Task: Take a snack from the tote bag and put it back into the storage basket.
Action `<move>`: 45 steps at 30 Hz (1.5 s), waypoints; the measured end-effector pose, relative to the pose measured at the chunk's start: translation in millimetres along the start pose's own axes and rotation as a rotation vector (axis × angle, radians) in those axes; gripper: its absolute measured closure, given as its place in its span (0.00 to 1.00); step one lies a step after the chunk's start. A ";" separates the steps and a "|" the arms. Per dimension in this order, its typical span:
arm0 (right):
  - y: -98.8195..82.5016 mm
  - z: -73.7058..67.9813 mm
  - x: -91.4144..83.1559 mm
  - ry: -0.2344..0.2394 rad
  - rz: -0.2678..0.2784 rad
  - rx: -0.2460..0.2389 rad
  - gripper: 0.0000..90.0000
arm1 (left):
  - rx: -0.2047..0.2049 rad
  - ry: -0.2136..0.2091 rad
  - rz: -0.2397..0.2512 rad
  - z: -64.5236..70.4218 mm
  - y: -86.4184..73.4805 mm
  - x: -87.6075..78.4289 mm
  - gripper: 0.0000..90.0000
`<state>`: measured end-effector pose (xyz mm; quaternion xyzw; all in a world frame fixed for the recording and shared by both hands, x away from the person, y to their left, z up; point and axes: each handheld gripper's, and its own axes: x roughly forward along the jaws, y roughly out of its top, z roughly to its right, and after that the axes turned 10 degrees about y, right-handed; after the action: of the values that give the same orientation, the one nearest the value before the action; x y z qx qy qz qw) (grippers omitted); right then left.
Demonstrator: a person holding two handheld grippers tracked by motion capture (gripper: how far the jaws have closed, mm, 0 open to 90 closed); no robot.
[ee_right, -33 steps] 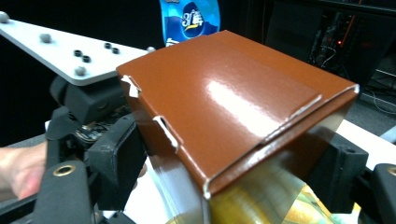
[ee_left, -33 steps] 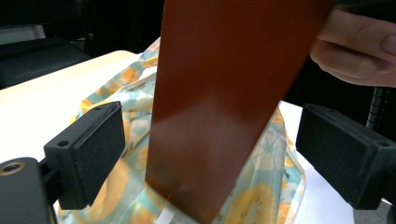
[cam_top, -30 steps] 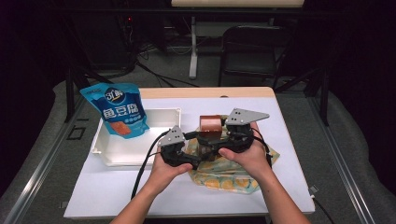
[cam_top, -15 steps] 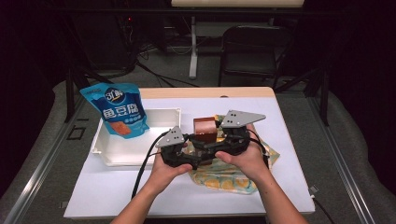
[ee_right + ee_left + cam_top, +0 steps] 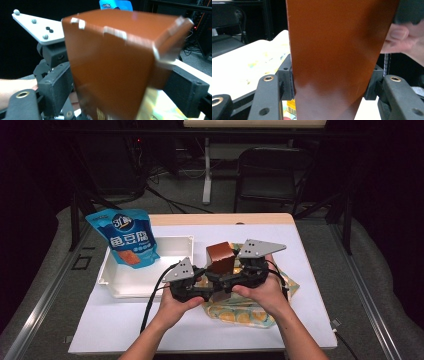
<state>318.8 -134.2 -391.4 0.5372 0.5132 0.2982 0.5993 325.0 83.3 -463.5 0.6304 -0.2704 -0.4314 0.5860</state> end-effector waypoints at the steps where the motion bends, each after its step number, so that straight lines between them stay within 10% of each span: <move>1: -0.4 0.0 -0.6 -0.002 0.006 0.006 0.14 | -0.002 0.005 -0.001 -0.9 0.2 -1.3 0.48; 20: -4.0 4.7 -24.2 -0.034 0.076 0.026 0.16 | -0.033 0.073 0.002 -14.0 0.4 -21.5 0.48; 45: -59.4 17.5 -54.1 -0.145 0.059 0.084 0.17 | -0.063 0.177 0.045 -36.3 -0.8 -70.8 0.48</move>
<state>307.6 -203.9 -433.7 0.5969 0.4646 0.2540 0.6028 322.0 161.8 -450.3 0.6411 -0.2181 -0.3690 0.6366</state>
